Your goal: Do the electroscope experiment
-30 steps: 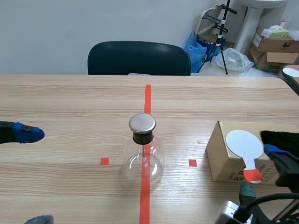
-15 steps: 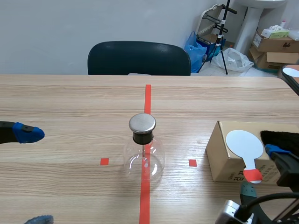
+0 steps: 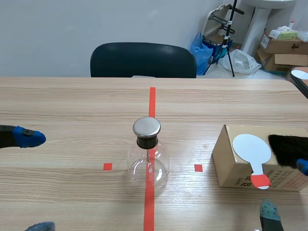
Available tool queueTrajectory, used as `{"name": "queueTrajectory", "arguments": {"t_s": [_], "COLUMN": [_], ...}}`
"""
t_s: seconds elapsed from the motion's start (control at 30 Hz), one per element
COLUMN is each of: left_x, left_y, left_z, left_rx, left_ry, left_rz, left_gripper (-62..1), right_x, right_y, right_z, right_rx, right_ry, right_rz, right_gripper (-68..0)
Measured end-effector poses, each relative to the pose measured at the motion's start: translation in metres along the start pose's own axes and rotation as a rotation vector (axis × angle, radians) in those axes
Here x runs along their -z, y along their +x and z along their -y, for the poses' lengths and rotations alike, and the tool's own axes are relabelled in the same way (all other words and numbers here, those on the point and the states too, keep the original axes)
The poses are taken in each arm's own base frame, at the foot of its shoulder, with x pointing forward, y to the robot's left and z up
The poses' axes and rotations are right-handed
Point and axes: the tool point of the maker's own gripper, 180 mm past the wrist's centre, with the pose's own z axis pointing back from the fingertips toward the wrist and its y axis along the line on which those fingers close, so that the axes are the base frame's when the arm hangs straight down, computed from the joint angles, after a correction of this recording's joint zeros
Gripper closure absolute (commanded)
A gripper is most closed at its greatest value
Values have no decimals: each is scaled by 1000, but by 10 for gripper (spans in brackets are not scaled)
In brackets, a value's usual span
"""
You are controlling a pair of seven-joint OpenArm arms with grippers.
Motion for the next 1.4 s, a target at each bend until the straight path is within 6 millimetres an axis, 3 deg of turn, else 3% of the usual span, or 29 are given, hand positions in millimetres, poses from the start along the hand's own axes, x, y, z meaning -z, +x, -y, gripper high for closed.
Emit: {"name": "queueTrajectory", "arguments": {"t_s": [0.13, 0.3, 0.43, 0.53, 0.73, 0.97, 1.27, 1.4], "left_x": [0, 0, -1, -2, 14, 24, 30, 30], "left_y": [0, 0, 8, 1, 8, 39, 47, 46], "left_z": [0, 0, -19, -29, -61, -84, -83, -83], "left_rx": [0, -1, -8, -27, 6, 3, -21, -23], "left_ry": [-1, -1, 106, 161, 315, 489, 539, 539], "left_rz": [-1, 1, 46, 3, -49, 16, 7, -1], "left_gripper": [-623, -623, -623, -623, -623, -623, -623, -623], "right_x": [-20, -32, -21, -8, 2, 13, 58, 60], "right_y": [11, 7, 5, 10, 16, 30, 44, 61], "right_z": [21, 35, 76, 99, 104, 107, 105, 104], "right_rx": [72, 208, 438, 552, 723, 844, 937, 956], "right_ry": [-21, 48, -20, -9, 102, 201, 270, 348], "right_rz": [48, 56, 90, 167, 257, 324, 278, 353], "right_gripper": [-679, -679, -679, -679, -679, -679, -679, -679]}}
